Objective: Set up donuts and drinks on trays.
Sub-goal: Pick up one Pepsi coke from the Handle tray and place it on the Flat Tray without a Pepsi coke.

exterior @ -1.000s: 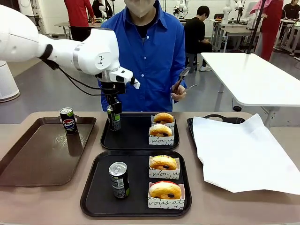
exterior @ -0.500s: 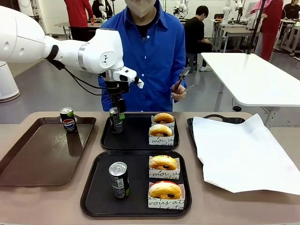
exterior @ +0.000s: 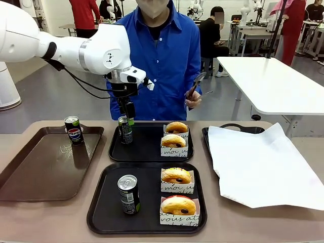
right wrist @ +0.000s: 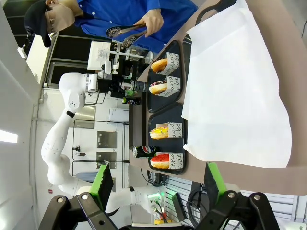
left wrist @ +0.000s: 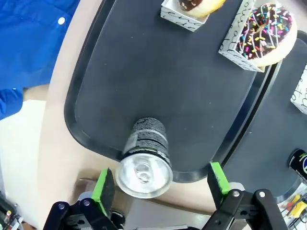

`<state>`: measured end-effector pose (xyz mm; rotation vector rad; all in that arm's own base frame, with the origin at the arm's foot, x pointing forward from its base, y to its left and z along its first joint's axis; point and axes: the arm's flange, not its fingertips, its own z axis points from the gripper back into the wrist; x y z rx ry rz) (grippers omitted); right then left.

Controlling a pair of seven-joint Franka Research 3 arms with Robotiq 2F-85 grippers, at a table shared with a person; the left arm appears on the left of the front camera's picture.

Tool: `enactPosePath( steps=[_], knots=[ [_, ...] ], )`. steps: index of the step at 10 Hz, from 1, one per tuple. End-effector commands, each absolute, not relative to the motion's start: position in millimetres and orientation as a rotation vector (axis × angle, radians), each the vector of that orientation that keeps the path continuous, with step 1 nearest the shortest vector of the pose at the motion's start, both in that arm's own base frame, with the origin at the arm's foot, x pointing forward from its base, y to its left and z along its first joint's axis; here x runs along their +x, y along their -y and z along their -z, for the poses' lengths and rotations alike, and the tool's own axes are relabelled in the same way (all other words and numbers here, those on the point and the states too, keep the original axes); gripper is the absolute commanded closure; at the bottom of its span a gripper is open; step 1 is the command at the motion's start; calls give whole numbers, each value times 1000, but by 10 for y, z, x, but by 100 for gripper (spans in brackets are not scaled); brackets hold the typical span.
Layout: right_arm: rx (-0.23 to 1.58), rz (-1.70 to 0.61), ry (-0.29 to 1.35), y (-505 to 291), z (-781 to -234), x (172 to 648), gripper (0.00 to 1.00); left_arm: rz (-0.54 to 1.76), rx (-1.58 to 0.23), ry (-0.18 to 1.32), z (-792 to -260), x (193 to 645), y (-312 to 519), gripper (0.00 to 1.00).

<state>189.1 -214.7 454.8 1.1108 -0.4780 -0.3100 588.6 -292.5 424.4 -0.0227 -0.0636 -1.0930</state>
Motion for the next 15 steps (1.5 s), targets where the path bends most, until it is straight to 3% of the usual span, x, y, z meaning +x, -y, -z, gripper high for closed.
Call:
enactPosePath(
  steps=[1,6,9,11,12,15],
  knots=[
    [1134,299,501,2166,-4554,1914,0,1055,-9,91,-4126,5451,2855,0],
    [1134,299,501,2166,-4554,1914,0,860,115,194,-4281,4761,2765,0],
    [1134,299,501,2166,-4554,1914,0,847,80,176,-4259,4785,2703,0],
    [1134,299,501,2166,-4554,1914,0,624,53,137,-4306,4850,2700,0],
    [1134,299,501,2166,-4554,1914,0,840,76,158,-4286,4778,2699,0],
    [1134,299,501,2166,-4554,1914,0,840,76,158,-4286,4778,2699,0]
  ],
)
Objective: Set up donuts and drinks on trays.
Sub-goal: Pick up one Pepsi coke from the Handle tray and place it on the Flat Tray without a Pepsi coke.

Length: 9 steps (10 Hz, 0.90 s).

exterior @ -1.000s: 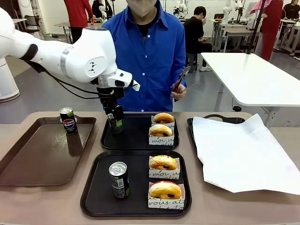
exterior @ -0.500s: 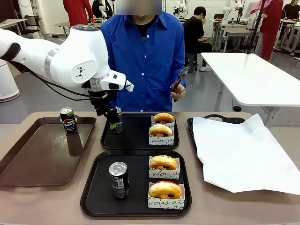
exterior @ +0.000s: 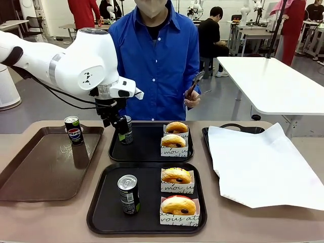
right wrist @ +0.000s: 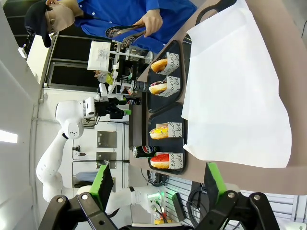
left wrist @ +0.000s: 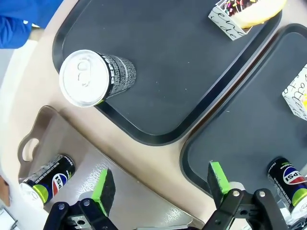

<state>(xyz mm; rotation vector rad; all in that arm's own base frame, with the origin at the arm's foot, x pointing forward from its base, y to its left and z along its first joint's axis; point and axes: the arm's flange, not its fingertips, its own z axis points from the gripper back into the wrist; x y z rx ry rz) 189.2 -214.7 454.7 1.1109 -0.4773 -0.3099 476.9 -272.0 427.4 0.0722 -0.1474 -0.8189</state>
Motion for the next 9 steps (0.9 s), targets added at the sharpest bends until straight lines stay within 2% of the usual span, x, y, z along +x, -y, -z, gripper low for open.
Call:
enactPosePath(
  steps=[1,5,7,9],
  knots=[
    [1134,299,501,2166,-4554,1914,0,840,76,158,-4286,4778,2699,0],
    [1134,299,501,2166,-4554,1914,0,828,73,147,-4274,4770,2719,0],
    [1134,299,501,2166,-4554,1914,0,781,-185,377,-4644,4620,2401,0],
    [1134,299,501,2166,-4554,1914,0,682,-522,608,-4851,3953,1688,0]
  ],
)
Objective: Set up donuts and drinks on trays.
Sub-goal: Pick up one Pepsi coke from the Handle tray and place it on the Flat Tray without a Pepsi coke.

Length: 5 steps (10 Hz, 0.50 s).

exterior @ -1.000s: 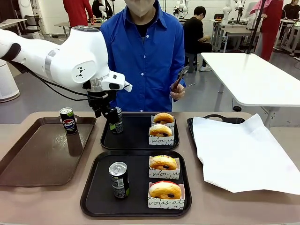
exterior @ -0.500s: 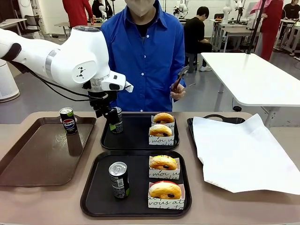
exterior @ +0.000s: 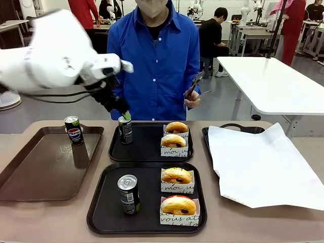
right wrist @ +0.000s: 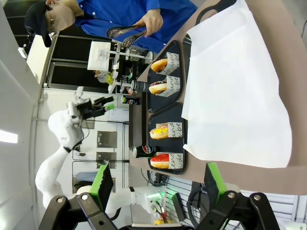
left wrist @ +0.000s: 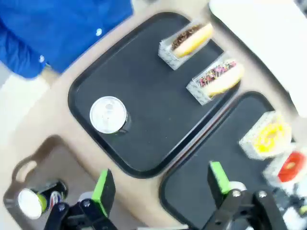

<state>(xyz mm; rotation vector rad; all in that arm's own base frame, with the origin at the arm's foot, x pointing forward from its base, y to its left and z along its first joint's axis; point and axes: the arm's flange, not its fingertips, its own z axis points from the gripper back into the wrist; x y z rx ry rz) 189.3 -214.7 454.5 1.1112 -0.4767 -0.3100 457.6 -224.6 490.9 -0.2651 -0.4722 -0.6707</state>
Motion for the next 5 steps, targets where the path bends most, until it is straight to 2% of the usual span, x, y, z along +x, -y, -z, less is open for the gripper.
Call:
enactPosePath(
  steps=[1,3,5],
  knots=[
    [1134,299,501,2166,-4554,1914,0,635,-602,680,-4915,3596,1331,0],
    [1134,299,501,2166,-4554,1914,0,513,-828,670,-4908,3086,636,0],
    [1134,299,501,2166,-4554,1914,0,358,-1007,668,-4953,2837,92,0]
  ],
)
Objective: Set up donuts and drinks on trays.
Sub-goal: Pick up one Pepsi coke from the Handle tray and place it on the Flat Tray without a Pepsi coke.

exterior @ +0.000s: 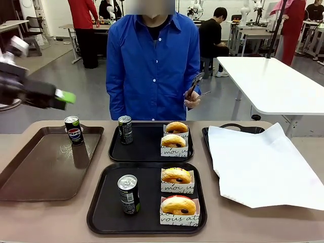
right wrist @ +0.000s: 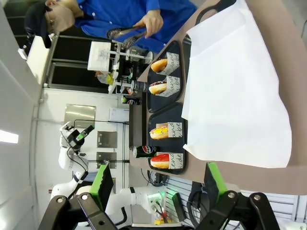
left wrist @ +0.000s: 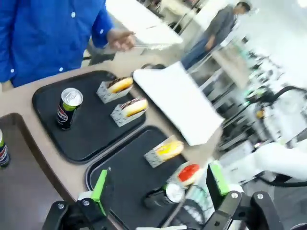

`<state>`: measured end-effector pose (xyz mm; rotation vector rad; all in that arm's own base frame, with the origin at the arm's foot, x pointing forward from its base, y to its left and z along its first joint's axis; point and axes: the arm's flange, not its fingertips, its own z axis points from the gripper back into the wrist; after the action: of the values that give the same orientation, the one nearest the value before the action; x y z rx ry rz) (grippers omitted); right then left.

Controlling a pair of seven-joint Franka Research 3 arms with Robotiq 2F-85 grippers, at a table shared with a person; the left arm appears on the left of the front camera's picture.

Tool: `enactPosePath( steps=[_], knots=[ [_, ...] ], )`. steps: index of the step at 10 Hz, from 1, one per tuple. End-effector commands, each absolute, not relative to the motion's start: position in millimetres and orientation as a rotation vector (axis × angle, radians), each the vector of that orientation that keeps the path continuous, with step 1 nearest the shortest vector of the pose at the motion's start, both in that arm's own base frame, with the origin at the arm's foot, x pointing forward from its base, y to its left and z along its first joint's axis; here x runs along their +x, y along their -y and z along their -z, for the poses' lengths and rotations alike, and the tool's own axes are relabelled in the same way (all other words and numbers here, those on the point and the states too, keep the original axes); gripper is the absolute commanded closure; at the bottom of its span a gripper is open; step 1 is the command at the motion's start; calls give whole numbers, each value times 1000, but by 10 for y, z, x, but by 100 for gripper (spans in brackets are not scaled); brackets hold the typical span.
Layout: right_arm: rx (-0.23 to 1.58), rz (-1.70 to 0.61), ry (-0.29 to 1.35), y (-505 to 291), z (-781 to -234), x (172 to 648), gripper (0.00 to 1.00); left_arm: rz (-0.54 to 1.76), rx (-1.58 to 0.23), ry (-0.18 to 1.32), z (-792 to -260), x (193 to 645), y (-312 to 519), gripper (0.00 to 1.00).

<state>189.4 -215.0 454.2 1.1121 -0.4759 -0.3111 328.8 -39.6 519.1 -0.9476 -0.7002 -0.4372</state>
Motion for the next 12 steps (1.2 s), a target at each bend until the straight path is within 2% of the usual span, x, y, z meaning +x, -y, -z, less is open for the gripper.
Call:
enactPosePath(
  steps=[1,2,3,6,8,10,11,12],
  knots=[
    [1134,299,501,2166,-4554,1914,0,307,-1093,651,-5043,2731,-153,0],
    [1134,299,501,2166,-4554,1914,0,239,-1124,673,-5156,2626,-438,0],
    [1134,299,501,2166,-4554,1914,0,189,-1145,630,-5240,2562,-640,0],
    [1134,299,501,2166,-4554,1914,0,-11,-1015,323,-5105,2644,-933,0],
    [1134,299,501,2166,-4554,1914,0,-96,-1026,283,-4907,2824,-1143,0],
    [1134,299,501,2166,-4554,1914,0,-107,-1096,330,-4663,2892,-1372,0],
    [1134,299,501,2166,-4554,1914,0,-71,-1088,497,-4515,2914,-1518,0],
    [1134,299,501,2166,-4554,1914,0,-123,-1050,290,-4674,2833,-1225,0]
  ],
)
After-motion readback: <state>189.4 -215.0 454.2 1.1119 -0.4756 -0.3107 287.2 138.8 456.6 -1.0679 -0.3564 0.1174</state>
